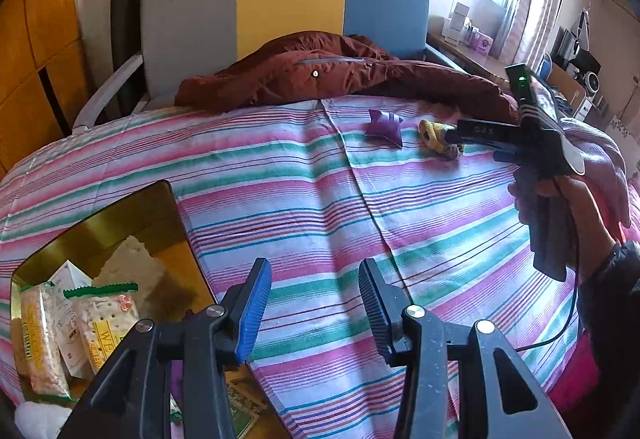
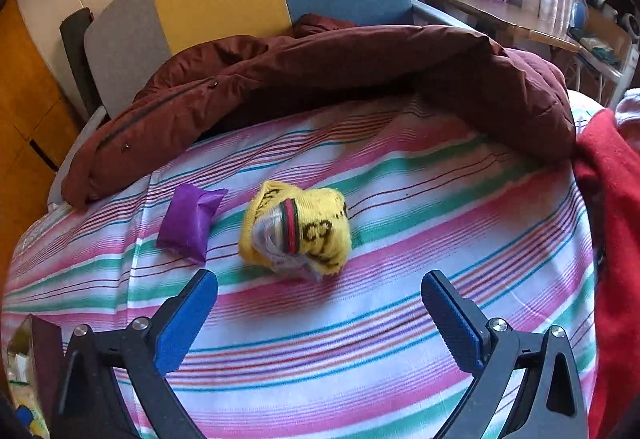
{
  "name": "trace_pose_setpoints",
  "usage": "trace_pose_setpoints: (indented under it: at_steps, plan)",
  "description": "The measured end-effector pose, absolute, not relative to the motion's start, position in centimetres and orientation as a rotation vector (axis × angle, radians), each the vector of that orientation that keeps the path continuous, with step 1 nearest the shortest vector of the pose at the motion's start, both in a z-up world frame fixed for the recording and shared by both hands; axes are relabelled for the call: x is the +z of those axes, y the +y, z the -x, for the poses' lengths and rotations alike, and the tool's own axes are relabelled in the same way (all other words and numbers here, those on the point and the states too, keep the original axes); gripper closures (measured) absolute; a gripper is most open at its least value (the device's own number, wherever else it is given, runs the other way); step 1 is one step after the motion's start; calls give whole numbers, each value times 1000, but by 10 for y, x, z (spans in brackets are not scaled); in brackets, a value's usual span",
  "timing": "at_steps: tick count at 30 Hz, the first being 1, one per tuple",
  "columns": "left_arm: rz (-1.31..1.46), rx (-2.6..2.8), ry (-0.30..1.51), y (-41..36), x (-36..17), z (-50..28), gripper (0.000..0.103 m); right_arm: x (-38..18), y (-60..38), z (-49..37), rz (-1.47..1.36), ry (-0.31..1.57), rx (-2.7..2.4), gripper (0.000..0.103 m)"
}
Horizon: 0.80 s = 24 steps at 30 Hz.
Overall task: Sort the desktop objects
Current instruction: 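Move both open tools across the bed toward the purple packet and yellow sock, then grasp the yellow sock bundle with the right tool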
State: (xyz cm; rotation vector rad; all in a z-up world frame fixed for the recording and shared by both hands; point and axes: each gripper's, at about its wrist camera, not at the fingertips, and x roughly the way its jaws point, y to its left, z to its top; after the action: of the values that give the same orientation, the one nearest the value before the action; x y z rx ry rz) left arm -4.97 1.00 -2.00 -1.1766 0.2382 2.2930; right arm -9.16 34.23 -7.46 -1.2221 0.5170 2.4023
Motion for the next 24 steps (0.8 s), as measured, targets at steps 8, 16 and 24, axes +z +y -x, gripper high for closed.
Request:
trace_pose_setpoints:
  at_steps: [8, 16, 24]
  plan:
    - [1187, 2295, 226, 7, -22, 52, 57, -85, 350, 112, 1220, 518, 2367, 1]
    - [1204, 2292, 212, 3, -24, 51, 57, -97, 351, 129, 1269, 563, 2354, 25]
    - [1196, 2285, 212, 4, -23, 46, 57, -89, 336, 121, 1304, 480, 2430, 51]
